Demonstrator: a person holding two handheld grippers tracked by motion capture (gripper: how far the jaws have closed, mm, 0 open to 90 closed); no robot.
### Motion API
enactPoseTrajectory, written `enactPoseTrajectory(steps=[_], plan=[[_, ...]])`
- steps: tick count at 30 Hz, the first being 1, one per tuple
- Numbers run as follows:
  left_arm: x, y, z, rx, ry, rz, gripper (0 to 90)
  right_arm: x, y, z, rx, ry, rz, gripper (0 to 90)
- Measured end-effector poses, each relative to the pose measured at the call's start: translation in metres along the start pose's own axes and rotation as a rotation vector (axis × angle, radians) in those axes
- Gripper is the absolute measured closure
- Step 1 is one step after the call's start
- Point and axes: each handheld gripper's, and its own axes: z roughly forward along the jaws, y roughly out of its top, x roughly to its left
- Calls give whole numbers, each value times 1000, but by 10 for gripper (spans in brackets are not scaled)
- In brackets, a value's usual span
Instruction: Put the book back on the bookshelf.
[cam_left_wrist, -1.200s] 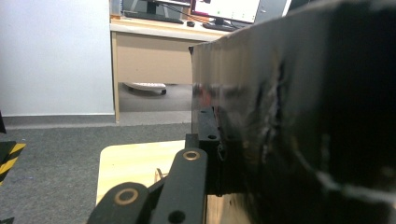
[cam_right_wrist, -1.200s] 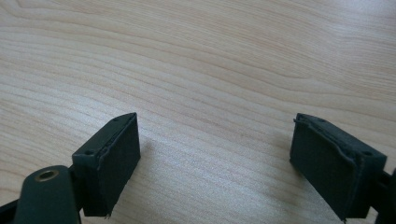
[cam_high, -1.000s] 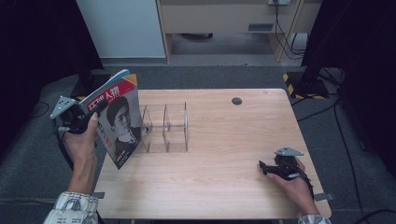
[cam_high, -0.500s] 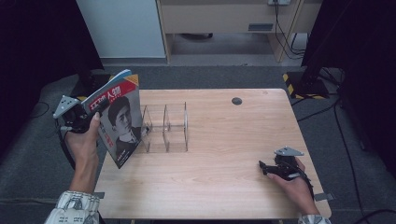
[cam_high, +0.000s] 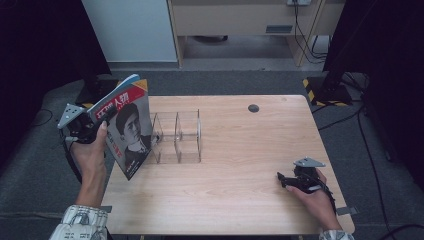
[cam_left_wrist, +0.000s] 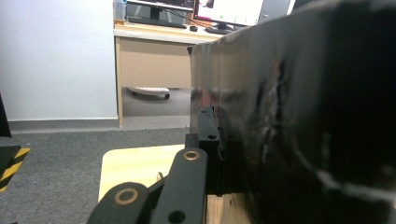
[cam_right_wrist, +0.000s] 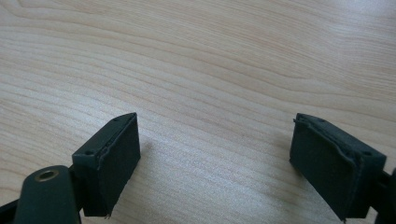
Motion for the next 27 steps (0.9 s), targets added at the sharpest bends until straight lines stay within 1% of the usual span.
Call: enactPoseTrajectory(steps=[7, 12, 16, 19, 27], plan=[[-1, 0, 1, -13, 0, 3, 866, 0, 0, 0, -1, 0, 1, 164], [-4, -7, 5, -13, 2, 11, 866, 0, 0, 0, 0, 0, 2, 164], [-6, -12, 7, -22, 1, 18, 866, 0, 0, -1, 3, 4, -6, 164], [-6, -16, 8, -24, -2, 15, 866, 0, 0, 0, 2, 2, -6, 164], [-6, -17, 9, -40, -11, 13, 865, 0, 0, -1, 2, 2, -4, 164]])
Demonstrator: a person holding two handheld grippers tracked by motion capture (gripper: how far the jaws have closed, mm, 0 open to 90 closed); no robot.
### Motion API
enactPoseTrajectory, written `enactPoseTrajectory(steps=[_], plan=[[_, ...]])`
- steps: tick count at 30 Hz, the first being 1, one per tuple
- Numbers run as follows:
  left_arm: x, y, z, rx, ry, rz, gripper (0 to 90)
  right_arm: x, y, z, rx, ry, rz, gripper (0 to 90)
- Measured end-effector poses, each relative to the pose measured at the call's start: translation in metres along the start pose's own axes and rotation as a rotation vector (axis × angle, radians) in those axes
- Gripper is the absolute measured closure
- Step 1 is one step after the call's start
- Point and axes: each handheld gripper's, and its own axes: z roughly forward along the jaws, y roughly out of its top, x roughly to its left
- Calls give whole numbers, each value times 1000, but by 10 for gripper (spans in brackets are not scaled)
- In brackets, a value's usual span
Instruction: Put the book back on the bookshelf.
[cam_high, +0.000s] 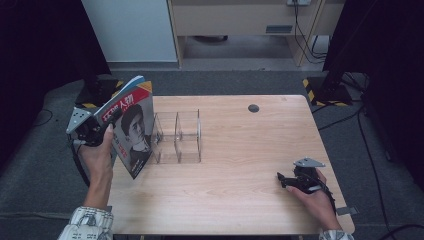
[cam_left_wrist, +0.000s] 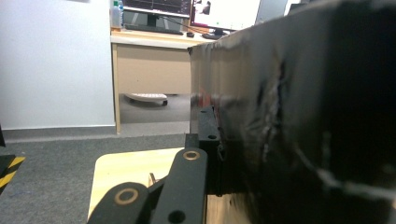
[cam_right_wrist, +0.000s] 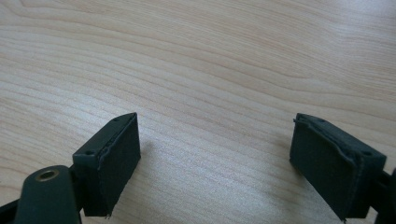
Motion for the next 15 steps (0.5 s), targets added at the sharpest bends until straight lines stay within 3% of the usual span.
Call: enactPoseTrajectory(steps=[15], plan=[[1, -6, 1, -12, -3, 9, 866, 0, 0, 0, 0, 0, -2, 165]])
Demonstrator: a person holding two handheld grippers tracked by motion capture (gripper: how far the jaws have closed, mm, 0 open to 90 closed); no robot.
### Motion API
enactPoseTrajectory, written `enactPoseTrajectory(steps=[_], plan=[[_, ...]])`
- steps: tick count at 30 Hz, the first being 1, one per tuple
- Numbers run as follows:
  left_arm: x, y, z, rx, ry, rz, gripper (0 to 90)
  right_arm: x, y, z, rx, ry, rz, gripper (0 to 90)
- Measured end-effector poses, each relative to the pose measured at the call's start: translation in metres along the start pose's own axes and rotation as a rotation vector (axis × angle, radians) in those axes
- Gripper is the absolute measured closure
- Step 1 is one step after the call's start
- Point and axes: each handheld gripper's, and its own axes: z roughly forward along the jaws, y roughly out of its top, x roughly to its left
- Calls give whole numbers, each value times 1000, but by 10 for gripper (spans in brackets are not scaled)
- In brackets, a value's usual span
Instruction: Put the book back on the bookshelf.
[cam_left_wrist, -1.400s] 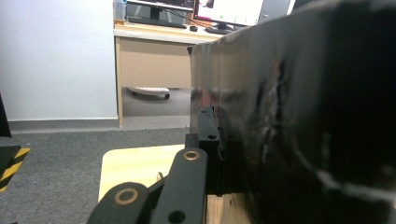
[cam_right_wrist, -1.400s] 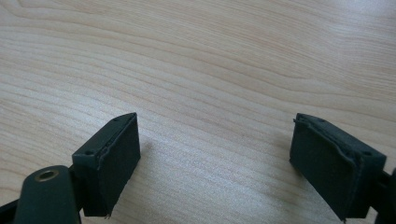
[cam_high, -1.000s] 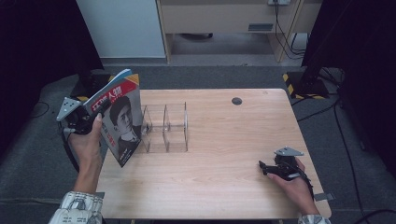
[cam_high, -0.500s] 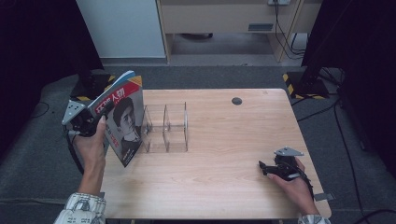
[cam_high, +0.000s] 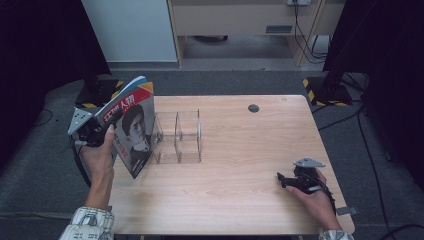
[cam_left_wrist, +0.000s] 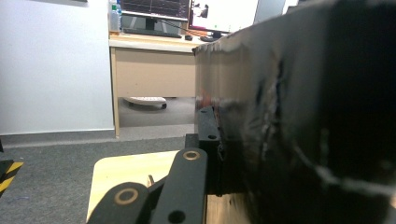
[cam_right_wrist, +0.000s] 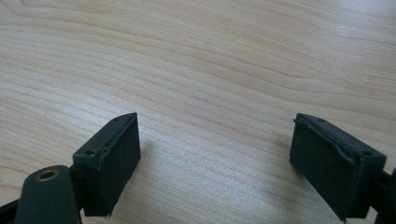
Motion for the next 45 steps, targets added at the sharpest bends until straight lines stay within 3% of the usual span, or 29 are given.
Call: enactPoseTrajectory(steps=[9, 15, 18, 29, 45], plan=[[4, -10, -6, -30, -9, -29, 857, 0, 0, 0, 0, 2, 3, 164], [8, -16, -13, -47, 8, -85, 845, 0, 0, 0, 0, 3, 3, 164], [7, -19, -15, -41, 11, -92, 840, 0, 0, 0, -1, 3, 2, 164], [2, -20, -17, -12, 31, -74, 810, 1, 0, -1, 1, 5, 2, 164], [0, -20, -19, 8, 53, -25, 567, 1, 0, -1, 1, 4, 5, 164]])
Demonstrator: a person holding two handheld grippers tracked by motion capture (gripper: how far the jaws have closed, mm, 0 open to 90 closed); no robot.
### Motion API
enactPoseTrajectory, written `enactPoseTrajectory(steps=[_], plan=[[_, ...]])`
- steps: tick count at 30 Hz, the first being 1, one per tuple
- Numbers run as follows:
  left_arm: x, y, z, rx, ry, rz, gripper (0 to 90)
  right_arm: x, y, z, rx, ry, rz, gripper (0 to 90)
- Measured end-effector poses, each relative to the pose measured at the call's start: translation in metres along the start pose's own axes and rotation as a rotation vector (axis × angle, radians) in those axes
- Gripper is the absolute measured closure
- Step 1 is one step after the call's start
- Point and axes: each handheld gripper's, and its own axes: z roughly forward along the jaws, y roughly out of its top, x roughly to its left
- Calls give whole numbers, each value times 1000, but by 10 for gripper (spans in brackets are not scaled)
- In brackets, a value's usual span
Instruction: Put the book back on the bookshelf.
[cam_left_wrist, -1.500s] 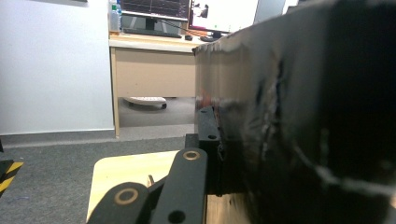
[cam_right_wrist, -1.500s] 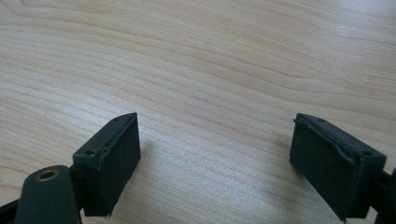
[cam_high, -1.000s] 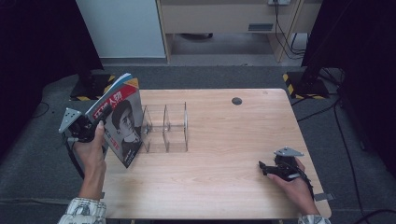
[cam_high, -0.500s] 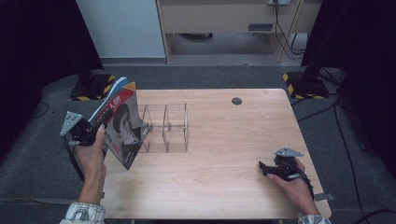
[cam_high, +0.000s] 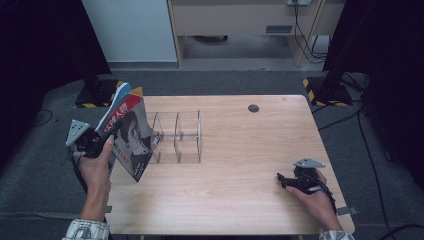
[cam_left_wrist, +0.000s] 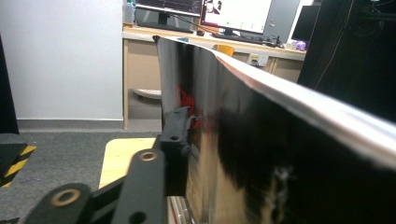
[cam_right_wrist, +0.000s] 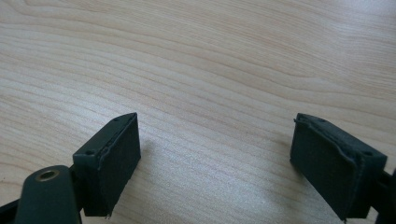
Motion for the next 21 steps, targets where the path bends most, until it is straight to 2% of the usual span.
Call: enactPoseTrajectory(steps=[7, 12, 15, 18, 21], plan=[[-2, -3, -2, 0, 19, 41, 418, 0, 0, 0, 0, 0, 0, 163], [-1, -5, -2, 9, 14, 42, 286, 0, 0, 0, 0, 0, 0, 163], [-2, -7, -4, 17, 11, 43, 250, 0, 0, 0, 0, 0, 0, 163], [-2, -10, -6, 21, 30, 50, 220, 0, 0, 0, 0, 0, 0, 163], [-2, -13, -7, 29, 26, 39, 197, 0, 0, 0, 0, 0, 0, 163]])
